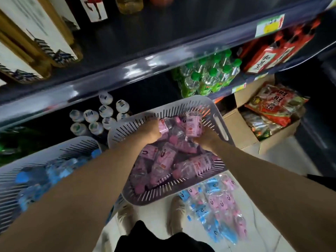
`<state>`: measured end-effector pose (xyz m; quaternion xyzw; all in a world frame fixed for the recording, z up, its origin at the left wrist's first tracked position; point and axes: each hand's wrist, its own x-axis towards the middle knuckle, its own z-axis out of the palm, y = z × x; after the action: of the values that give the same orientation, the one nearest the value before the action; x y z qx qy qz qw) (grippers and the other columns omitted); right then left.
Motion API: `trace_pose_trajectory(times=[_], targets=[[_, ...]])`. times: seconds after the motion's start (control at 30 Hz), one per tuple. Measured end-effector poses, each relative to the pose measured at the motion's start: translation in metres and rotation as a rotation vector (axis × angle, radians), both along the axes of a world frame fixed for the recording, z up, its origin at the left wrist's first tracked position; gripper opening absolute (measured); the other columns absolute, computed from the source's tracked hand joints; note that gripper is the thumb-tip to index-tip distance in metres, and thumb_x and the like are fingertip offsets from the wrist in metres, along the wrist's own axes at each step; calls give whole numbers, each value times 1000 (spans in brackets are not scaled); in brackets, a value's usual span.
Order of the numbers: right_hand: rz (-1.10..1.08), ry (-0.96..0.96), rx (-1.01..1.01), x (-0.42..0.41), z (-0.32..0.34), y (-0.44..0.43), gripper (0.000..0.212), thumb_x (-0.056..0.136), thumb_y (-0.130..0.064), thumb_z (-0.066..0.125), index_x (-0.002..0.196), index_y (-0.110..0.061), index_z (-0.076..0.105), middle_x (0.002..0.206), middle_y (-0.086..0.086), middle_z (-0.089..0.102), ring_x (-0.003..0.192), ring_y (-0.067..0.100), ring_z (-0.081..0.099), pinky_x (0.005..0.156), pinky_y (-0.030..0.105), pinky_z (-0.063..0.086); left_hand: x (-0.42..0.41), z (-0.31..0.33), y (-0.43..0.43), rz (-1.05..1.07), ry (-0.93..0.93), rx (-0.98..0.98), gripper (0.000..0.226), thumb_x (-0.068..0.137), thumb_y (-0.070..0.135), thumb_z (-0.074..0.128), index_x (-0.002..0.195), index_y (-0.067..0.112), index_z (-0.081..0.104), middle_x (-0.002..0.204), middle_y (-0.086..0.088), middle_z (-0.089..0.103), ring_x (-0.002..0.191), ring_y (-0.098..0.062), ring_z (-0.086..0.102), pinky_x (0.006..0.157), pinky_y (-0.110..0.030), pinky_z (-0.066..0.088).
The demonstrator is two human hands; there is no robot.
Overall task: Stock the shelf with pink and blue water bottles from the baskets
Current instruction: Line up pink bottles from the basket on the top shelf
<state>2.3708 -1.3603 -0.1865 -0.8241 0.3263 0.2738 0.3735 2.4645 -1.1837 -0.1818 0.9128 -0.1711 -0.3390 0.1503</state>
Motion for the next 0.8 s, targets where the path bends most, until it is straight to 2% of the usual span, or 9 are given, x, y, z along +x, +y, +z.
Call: trace_pose_trajectory(times=[0.13, 0.23, 0.3, 0.4, 0.53, 0.63, 0.7, 0.77, 0.8], targets=[[-135, -33, 100, 3, -26, -5, 59, 80, -7, 70, 134, -9, 46, 123, 9, 62, 106, 22, 62, 80, 23, 48, 3, -33, -4, 32, 21, 18, 59, 81, 12, 69, 131, 1, 39, 127, -14, 56, 112, -29, 57, 89, -34, 49], [-189, -12, 114, 7, -34, -7, 57, 82, -11, 70, 133, -9, 46, 121, 10, 63, 76, 14, 61, 54, 14, 43, 3, -47, -7, -25, -82, 85, 62, 79, 19, 73, 130, 3, 43, 130, -11, 49, 121, -27, 48, 102, -38, 42], [-216, 2, 111, 10, -42, -8, 57, 80, -14, 73, 130, -9, 46, 117, 10, 64, 65, 8, 58, 49, 16, 43, -3, -54, -8, -50, -160, 138, 60, 80, 20, 72, 130, 5, 44, 128, -10, 43, 122, -26, 42, 105, -40, 38], [-257, 20, 96, 14, -49, -9, 61, 76, -16, 78, 127, -11, 46, 116, 11, 65, 69, 14, 62, 52, 21, 49, -12, -67, -7, 2, -174, 93, 56, 81, 7, 68, 130, 8, 40, 126, -12, 41, 117, -26, 45, 100, -39, 43], [-295, 82, 92, 20, -50, -7, 52, 74, -11, 79, 119, -2, 55, 110, 15, 67, 68, 17, 62, 48, 20, 45, -8, -68, -6, 108, -24, 27, 59, 79, 6, 70, 122, 13, 30, 107, -14, 57, 91, -29, 62, 74, -41, 55], [-339, 121, 108, 27, -42, -8, 54, 73, -9, 78, 121, 0, 55, 117, 16, 64, 92, 25, 65, 58, 22, 47, -4, -63, -9, 189, 68, 25, 64, 76, -1, 69, 125, 12, 29, 99, -12, 60, 87, -28, 64, 67, -37, 56], [-337, 162, 143, 31, -38, -12, 53, 75, -11, 77, 121, 2, 55, 121, 17, 62, 99, 27, 62, 61, 25, 47, -5, -58, -10, 226, 154, 20, 66, 74, -5, 69, 126, 10, 32, 98, -11, 58, 90, -26, 62, 67, -30, 54], [-337, 181, 163, 33, -30, -12, 48, 76, -8, 74, 119, 3, 56, 123, 16, 60, 87, 24, 60, 60, 27, 48, -8, -53, -8, 226, 187, 13, 64, 70, -6, 70, 123, 7, 38, 98, -9, 57, 92, -24, 60, 74, -31, 55], [-359, 177, 181, 33, -27, -13, 47, 76, -4, 72, 119, 4, 56, 125, 15, 59, 88, 25, 60, 64, 29, 50, -8, -48, -6, 224, 194, 0, 62, 69, -6, 71, 121, 6, 40, 96, -8, 56, 90, -23, 60, 76, -31, 55]])
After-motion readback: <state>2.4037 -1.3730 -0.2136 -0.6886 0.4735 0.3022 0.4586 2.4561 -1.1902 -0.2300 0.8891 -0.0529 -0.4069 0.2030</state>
